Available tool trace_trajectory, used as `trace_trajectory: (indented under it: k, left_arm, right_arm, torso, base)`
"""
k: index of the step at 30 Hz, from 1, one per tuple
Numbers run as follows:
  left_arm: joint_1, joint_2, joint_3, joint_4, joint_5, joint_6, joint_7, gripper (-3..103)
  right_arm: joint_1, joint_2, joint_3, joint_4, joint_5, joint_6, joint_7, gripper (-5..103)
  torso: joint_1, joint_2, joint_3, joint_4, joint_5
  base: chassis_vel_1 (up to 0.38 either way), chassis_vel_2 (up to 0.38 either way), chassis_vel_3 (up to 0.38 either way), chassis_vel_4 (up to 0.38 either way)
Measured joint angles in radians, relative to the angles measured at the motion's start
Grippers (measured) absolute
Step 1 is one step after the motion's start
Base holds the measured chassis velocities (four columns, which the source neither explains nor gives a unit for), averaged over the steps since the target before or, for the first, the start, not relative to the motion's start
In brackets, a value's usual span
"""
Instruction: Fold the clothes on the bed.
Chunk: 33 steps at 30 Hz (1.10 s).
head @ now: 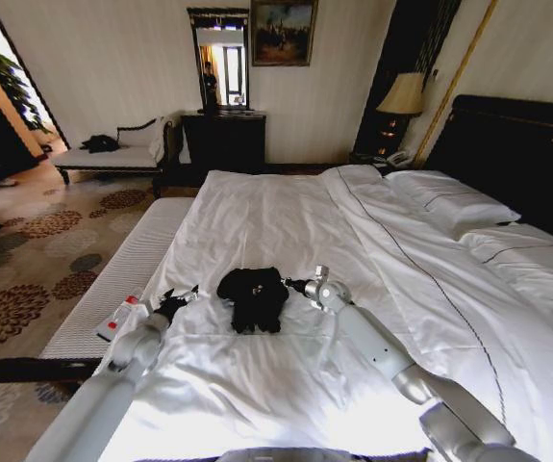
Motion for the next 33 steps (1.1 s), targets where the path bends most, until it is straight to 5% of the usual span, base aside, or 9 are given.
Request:
trace_trajectory:
  k: [8,20,33]
  left_arm:
    - [-0.163,-0.073,0.134,0.141,-0.068,0.021,-0.018,100]
    - [-0.246,-0.135,0.185,0.251,-0.096,0.038,-0.023,100]
    - [-0.257,-0.15,0.21,0.274,-0.093,0.043,-0.019,56]
  right_arm:
    - [-0.004,0.001,0.002,-0.002,-0.007,0.001,-0.001,0]
    - [-0.009,-0.009,0.005,-0.002,-0.009,0.002,-0.002,0]
    - [-0.012,-0.017,0.005,0.007,-0.009,0.002,0.002,0]
  torso:
    - [0.0,0.0,0.0,0.0,0.0]
    - [0.0,0.0,0.0,0.0,0.0002]
    - [0.0,0.0,0.0,0.0001,0.0001]
  base:
    - [0.0,0.0,0.0,0.0]
    - [0.0,0.0,0.0,0.0]
    - [0.0,0.0,0.0,0.0]
